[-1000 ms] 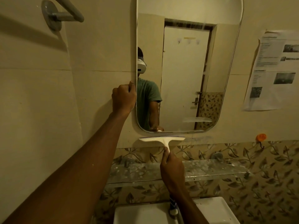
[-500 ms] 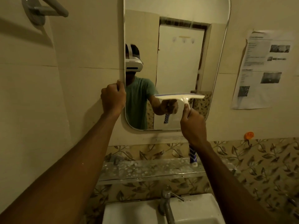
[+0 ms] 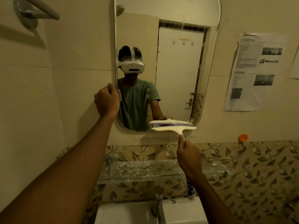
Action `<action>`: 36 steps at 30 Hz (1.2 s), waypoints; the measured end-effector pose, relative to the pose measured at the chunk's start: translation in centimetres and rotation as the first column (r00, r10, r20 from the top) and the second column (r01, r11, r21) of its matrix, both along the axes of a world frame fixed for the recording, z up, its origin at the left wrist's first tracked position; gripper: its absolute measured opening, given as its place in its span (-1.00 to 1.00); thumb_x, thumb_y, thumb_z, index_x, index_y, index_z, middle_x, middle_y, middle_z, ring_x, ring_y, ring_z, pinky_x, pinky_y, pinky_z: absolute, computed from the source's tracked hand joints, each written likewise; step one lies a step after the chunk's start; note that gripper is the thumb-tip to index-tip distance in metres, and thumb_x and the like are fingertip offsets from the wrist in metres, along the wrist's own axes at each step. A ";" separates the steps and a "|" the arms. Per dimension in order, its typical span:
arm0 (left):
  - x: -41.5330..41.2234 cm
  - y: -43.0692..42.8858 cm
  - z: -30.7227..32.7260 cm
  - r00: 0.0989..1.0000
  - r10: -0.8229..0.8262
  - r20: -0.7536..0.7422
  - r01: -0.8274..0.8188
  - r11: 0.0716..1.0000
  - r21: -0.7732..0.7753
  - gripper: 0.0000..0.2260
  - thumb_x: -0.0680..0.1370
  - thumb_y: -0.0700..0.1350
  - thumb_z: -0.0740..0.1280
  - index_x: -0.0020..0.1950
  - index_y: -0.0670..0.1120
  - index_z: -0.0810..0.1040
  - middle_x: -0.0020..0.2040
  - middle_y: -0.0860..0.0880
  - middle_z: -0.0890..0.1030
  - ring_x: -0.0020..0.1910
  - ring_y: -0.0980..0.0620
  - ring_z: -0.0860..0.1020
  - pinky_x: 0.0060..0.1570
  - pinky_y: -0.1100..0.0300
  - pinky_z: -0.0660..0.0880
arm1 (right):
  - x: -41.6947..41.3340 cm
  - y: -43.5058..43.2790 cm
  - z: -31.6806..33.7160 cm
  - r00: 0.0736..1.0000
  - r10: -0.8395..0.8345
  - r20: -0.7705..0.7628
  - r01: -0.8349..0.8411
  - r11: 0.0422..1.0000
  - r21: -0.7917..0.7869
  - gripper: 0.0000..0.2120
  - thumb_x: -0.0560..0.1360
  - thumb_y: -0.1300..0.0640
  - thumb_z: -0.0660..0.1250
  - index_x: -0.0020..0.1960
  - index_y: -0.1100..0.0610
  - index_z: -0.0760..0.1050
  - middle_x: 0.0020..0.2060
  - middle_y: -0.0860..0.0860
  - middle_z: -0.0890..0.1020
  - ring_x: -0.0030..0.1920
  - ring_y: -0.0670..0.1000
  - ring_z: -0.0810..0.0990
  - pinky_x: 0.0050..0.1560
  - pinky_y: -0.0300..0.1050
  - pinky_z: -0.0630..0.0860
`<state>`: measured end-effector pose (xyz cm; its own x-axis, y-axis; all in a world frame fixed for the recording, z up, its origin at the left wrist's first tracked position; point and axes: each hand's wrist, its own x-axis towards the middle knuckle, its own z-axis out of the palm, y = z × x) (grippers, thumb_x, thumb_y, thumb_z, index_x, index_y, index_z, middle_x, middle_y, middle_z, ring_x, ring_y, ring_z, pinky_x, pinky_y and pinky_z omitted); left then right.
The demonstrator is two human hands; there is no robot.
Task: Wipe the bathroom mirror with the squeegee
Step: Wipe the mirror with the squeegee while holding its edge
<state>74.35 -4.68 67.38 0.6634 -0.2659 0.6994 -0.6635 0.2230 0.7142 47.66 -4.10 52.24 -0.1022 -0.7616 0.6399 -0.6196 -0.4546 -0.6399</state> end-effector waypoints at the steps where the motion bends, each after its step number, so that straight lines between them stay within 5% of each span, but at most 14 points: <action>1: 0.0 0.0 0.0 1.000 0.005 -0.002 -0.005 1.000 0.001 -0.61 0.64 -0.04 0.11 -0.33 -0.12 0.49 -0.42 -0.05 0.50 -0.49 0.14 0.42 -0.46 0.30 0.28 | -0.4 0.0 1.3 0.999 0.012 0.034 -0.011 0.999 -0.035 -0.55 0.66 -0.05 0.05 -0.36 0.02 0.38 -0.56 -0.07 0.42 -0.59 -0.13 0.41 -0.64 -0.33 0.25; 7: -0.3 -0.6 -0.2 0.997 0.074 -0.007 -0.075 0.997 -0.010 -0.60 0.64 -0.04 0.10 -0.26 -0.18 0.56 -0.39 -0.03 0.50 -0.47 0.14 0.41 -0.47 0.36 0.23 | -3.1 -3.5 9.5 0.993 -0.078 0.085 0.088 0.990 -0.110 -0.47 0.65 -0.15 -0.02 -0.26 0.12 0.49 -0.44 0.02 0.55 -0.44 -0.03 0.53 -0.46 -0.16 0.46; 12: -0.2 -1.1 -0.3 0.992 0.122 -0.017 -0.123 0.992 -0.021 -0.60 0.64 -0.04 0.11 -0.28 -0.19 0.55 -0.41 -0.02 0.48 -0.48 0.14 0.37 -0.48 0.37 0.18 | -3.6 -3.8 3.4 0.992 -0.082 0.093 0.088 0.994 -0.064 -0.53 0.67 -0.09 0.01 -0.37 -0.01 0.36 -0.56 -0.06 0.44 -0.60 -0.14 0.38 -0.57 -0.27 0.20; 20: 0.1 -1.0 -0.3 0.988 0.150 0.038 -0.150 0.989 -0.019 -0.61 0.63 -0.03 0.12 -0.32 -0.14 0.49 -0.40 -0.04 0.46 -0.39 0.00 0.43 -0.35 0.19 0.27 | -4.2 -1.7 -2.5 0.997 -0.065 0.033 0.064 0.998 0.006 -0.51 0.62 -0.14 -0.03 -0.37 0.00 0.41 -0.58 -0.08 0.46 -0.58 -0.17 0.42 -0.56 -0.31 0.18; 25: 0.2 -0.5 0.1 0.993 0.114 0.001 -0.114 0.992 0.047 -0.63 0.63 0.00 0.12 -0.31 -0.11 0.45 -0.34 -0.10 0.50 -0.30 -0.02 0.47 -0.31 0.15 0.32 | -3.3 -2.2 3.2 0.991 0.066 0.118 -0.058 0.996 -0.074 -0.59 0.66 -0.09 0.03 -0.26 0.04 0.44 -0.53 -0.08 0.45 -0.60 -0.17 0.41 -0.60 -0.38 0.25; 30: 0.2 -0.1 0.7 0.994 0.065 -0.086 -0.054 0.991 0.124 -0.59 0.63 0.04 0.11 -0.24 -0.19 0.54 -0.22 -0.21 0.60 -0.19 -0.14 0.57 -0.26 0.12 0.42 | -1.2 -3.6 9.9 0.997 0.020 0.076 -0.007 0.985 -0.172 -0.67 0.66 -0.07 0.04 -0.19 0.02 0.41 -0.44 -0.13 0.46 -0.46 -0.17 0.45 -0.49 -0.26 0.29; 36: 0.4 0.4 1.0 0.993 0.014 -0.116 0.004 0.989 0.149 -0.58 0.62 0.04 0.13 -0.22 -0.21 0.57 -0.24 -0.19 0.61 -0.20 -0.18 0.61 -0.19 0.06 0.55 | -0.3 -2.7 1.6 0.978 0.156 0.140 -0.158 0.987 0.004 -0.63 0.65 -0.04 0.06 -0.26 0.01 0.43 -0.52 -0.07 0.47 -0.57 -0.19 0.45 -0.64 -0.38 0.30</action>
<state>74.71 -4.26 68.35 0.7396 -0.3575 0.5702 -0.5748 0.1051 0.8115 47.37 -6.75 53.89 -0.0680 -0.7846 0.6162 -0.4458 -0.5287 -0.7223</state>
